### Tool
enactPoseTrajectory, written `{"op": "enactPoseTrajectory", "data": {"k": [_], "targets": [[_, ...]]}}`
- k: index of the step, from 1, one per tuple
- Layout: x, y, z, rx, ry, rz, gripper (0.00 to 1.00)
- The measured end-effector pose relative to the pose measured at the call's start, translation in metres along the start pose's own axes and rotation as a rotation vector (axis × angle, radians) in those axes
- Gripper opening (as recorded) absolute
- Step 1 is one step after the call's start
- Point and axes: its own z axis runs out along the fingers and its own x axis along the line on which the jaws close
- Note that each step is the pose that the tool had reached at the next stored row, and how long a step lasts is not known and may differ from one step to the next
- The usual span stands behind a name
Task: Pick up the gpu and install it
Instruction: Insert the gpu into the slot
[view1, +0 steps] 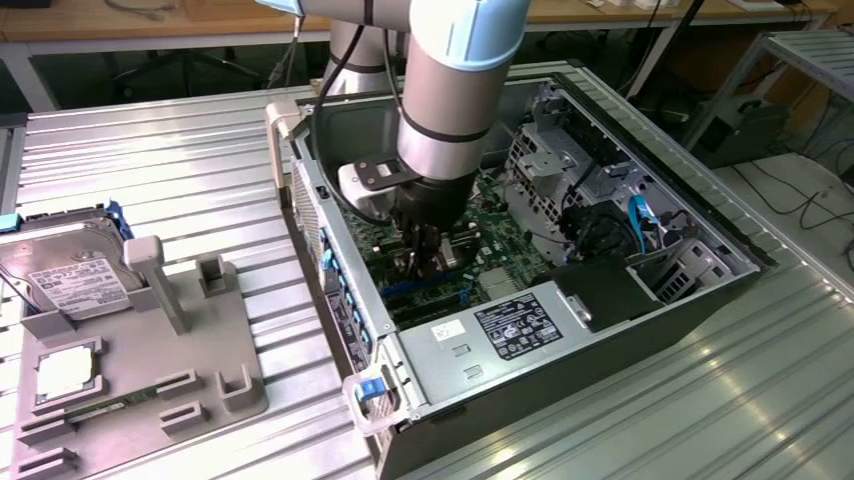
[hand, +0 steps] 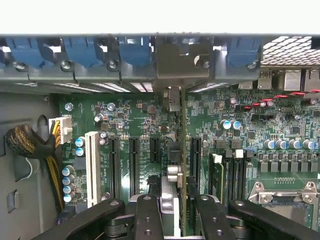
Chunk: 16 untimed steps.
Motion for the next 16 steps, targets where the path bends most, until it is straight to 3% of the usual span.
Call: {"op": "enactPoseTrajectory", "data": {"k": [16], "targets": [[0.0000,-0.0022,0.0016,-0.0028,0.0000,0.009,0.31]]}}
